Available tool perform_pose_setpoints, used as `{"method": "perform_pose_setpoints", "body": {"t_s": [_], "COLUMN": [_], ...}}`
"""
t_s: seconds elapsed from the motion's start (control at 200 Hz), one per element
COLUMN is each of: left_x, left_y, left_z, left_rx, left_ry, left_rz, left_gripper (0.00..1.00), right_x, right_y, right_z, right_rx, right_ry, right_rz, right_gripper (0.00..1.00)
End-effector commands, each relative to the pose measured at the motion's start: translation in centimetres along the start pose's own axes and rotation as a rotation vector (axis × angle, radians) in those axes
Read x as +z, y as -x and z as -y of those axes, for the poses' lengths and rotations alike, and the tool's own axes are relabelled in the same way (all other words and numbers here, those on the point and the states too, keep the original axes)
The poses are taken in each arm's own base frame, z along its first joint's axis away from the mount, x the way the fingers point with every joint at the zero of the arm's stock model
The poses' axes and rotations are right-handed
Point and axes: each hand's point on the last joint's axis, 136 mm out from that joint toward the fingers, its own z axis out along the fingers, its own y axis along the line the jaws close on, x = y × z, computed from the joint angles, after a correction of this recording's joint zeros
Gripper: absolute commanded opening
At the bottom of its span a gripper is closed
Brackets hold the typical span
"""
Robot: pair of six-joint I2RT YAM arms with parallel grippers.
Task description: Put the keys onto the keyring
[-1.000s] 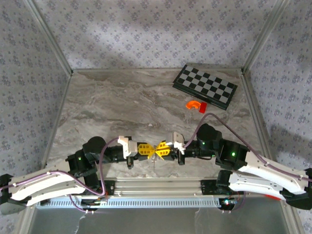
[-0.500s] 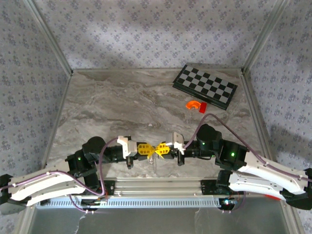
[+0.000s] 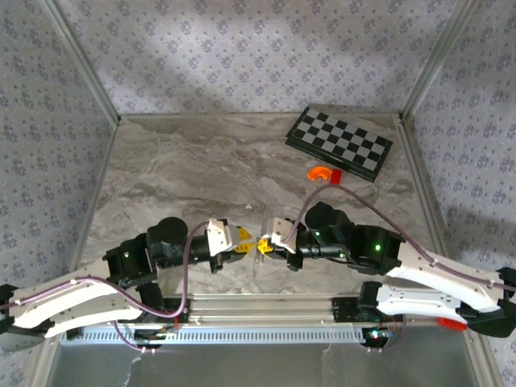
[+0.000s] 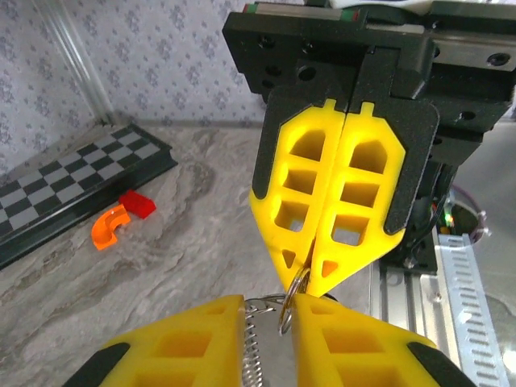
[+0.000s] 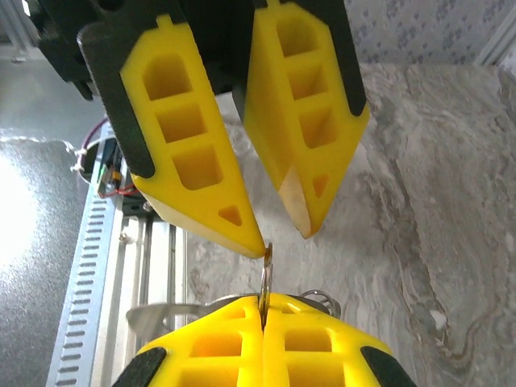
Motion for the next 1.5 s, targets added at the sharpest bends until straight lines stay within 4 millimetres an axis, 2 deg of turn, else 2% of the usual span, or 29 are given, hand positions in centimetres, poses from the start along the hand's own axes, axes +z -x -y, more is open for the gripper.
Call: {"method": "perform_pose_setpoints", "body": {"t_s": [0.0, 0.27, 0.495, 0.67, 1.015, 1.144, 1.374, 1.494], "left_x": [-0.1, 0.2, 0.0, -0.2, 0.6, 0.9, 1.2, 0.9], "left_y": [-0.4, -0.3, -0.5, -0.3, -1.2, -1.4, -1.3, -0.6], "left_z": [-0.3, 0.7, 1.8, 2.0, 2.3, 2.4, 2.5, 2.6], "left_rx": [0.038, 0.048, 0.026, 0.015, 0.014, 0.013, 0.017, 0.018], "left_ry": [0.010, -0.047, -0.106, -0.117, -0.132, -0.140, -0.149, -0.156], "left_rz": [-0.064, -0.064, -0.047, -0.017, -0.043, -0.052, -0.056, -0.027], "left_gripper": [0.22, 0.22, 0.30, 0.27, 0.28, 0.23, 0.00, 0.00], "right_x": [-0.5, -0.2, -0.2, -0.1, -0.3, -0.2, -0.2, -0.2], "right_y": [-0.7, -0.5, -0.2, 0.1, 0.6, 0.6, 0.7, 0.7], "right_z": [-0.3, -0.5, -0.8, -1.1, -1.6, -1.7, -1.7, -1.7], "right_rx": [-0.020, -0.018, -0.011, -0.007, -0.008, -0.008, -0.010, -0.010], "right_ry": [0.005, 0.025, 0.047, 0.067, 0.099, 0.104, 0.106, 0.103], "right_rz": [-0.067, -0.073, -0.055, -0.034, 0.001, 0.000, 0.005, 0.008], "right_gripper": [0.00, 0.00, 0.00, 0.00, 0.00, 0.00, 0.00, 0.00]}}
